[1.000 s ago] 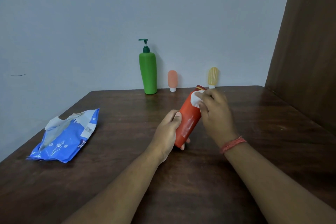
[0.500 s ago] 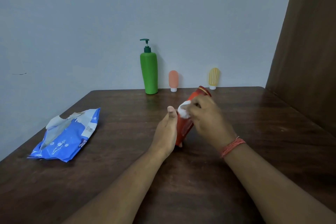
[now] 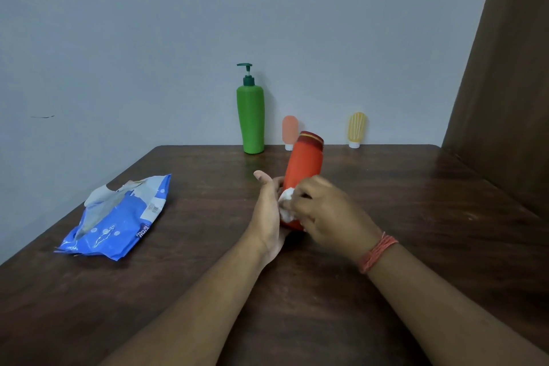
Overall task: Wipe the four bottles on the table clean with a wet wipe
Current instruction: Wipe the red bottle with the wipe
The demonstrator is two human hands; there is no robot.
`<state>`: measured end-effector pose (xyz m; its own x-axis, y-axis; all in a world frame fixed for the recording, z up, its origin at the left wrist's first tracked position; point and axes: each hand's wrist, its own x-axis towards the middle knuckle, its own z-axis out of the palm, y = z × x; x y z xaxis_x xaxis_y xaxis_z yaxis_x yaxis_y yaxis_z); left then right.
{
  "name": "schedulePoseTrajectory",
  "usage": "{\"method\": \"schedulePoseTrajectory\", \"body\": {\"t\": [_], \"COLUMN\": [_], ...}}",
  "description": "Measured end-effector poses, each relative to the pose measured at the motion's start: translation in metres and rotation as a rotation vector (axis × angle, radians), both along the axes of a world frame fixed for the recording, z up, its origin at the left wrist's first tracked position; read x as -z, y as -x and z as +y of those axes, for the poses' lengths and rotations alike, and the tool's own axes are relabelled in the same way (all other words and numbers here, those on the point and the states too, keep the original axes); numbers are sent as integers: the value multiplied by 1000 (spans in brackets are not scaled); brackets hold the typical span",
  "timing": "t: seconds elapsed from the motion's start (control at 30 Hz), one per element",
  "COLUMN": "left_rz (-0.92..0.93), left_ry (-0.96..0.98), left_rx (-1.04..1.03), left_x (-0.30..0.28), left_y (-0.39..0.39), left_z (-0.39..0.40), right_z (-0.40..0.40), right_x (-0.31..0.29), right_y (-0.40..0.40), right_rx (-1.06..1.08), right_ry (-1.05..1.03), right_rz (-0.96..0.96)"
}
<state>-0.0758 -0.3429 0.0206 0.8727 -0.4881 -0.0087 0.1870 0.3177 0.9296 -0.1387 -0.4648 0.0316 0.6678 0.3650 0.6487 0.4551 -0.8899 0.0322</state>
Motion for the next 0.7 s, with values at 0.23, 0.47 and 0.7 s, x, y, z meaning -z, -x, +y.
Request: {"method": "schedulePoseTrajectory", "body": {"t": [0.23,0.47,0.7], "left_rz": [115,15,-34], "left_ry": [73,41,-24], "left_rx": [-20,-43,20], "left_x": [-2,2,1], "left_y": [1,-1,4], "left_z": [6,5,6], "right_z": [-6,-11,-19], "right_x": [-5,-6,-9], "right_y": [4,4,4], "right_rx": [-128,14,181], "right_ry": [-41,-121,-183], "right_rz": [104,-58,-181]}}
